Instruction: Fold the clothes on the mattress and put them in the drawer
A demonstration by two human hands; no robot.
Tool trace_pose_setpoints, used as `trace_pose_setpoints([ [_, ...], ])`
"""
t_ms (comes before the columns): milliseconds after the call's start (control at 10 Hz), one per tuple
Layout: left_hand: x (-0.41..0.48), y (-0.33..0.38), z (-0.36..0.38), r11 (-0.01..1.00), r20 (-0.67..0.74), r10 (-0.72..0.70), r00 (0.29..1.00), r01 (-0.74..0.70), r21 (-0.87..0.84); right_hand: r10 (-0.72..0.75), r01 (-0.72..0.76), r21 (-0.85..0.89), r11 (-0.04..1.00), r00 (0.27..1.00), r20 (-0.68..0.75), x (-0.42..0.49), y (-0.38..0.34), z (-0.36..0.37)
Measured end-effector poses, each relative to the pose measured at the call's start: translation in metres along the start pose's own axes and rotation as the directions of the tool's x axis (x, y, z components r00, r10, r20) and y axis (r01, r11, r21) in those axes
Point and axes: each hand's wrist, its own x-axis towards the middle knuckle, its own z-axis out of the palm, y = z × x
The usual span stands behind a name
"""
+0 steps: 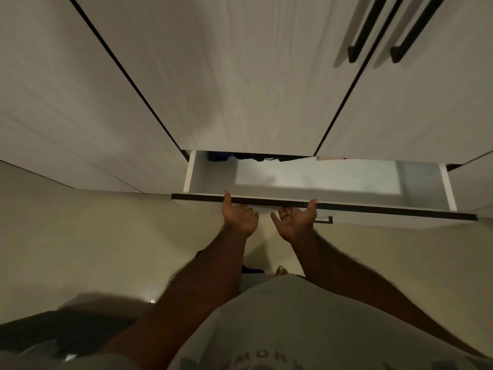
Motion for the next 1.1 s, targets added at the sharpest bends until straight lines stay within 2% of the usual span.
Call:
trace_pose_setpoints([
  [100, 0.017, 0.018, 0.011, 0.995, 0.005, 0.016, 1.0, -0.016, -0.097, -0.009, 0.009, 0.021, 1.0, 1.0, -0.009, 0.018, -0.009, 0.022],
  [300, 0.053, 0.045, 0.045, 0.986, 0.053, 0.044, 0.998, -0.035, -0.161, -0.076, 0.076, 0.052, 0.996, 0.997, 0.001, 0.051, -0.024, 0.059],
  [500, 0.096, 0.091, 0.091, 0.991, 0.057, -0.001, 0.998, 0.009, -0.136, -0.151, 0.155, 0.15, 0.976, 0.988, -0.036, 0.097, -0.041, 0.11],
  [700, 0.129, 0.113, 0.107, 0.986, 0.069, -0.036, 0.997, 0.047, -0.157, -0.228, 0.249, 0.249, 0.936, 0.967, -0.111, 0.128, -0.032, 0.136],
  [900, 0.126, 0.118, 0.1, 0.993, 0.06, -0.096, 0.994, 0.099, -0.056, -0.28, 0.305, 0.329, 0.894, 0.952, -0.123, 0.137, -0.026, 0.143],
  [1000, 0.133, 0.117, 0.099, 0.992, -0.067, -0.113, 0.991, 0.117, 0.056, -0.267, 0.279, 0.292, 0.915, 0.96, -0.082, 0.125, -0.03, 0.138],
  [1100, 0.133, 0.111, 0.109, 0.944, -0.113, -0.175, 0.978, 0.199, 0.265, -0.313, 0.323, 0.166, 0.932, 0.946, -0.084, 0.106, -0.034, 0.143],
])
